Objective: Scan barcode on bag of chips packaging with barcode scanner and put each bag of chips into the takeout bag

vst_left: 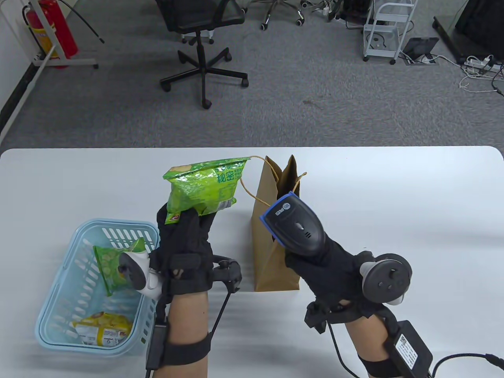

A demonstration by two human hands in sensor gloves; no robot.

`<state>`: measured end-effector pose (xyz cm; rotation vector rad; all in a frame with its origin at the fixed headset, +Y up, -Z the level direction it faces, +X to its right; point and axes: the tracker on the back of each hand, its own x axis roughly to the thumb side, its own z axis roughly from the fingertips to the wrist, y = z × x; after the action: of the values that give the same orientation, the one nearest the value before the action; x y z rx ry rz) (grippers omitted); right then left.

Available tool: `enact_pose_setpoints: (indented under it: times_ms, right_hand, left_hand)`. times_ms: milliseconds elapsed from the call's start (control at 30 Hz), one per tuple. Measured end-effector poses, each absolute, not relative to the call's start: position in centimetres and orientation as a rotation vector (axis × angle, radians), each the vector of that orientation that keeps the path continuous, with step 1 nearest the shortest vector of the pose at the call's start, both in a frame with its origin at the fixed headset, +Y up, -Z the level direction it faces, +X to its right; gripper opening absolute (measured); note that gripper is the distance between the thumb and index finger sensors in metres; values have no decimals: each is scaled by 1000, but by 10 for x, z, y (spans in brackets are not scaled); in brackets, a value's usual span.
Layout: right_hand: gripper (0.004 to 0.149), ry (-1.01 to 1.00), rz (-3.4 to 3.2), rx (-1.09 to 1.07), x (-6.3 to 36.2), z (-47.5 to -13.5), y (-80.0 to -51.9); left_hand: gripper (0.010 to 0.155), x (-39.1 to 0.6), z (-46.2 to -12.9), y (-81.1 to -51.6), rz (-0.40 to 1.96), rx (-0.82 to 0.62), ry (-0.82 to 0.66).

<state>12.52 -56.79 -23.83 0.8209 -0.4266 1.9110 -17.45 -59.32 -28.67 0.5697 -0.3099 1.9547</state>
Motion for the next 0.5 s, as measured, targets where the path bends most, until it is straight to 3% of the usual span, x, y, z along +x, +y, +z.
enact_pose_setpoints:
  times_ms: [200,500]
  right_hand:
    - [68,-316,1822,837,121,-245,-577]
    - [68,-272,1793,854,122,-241,-578]
  left_hand:
    - [39,-155,-280,-585,1945,559,-414]
    - [39,-149,-279,-590,1910,550,-396]
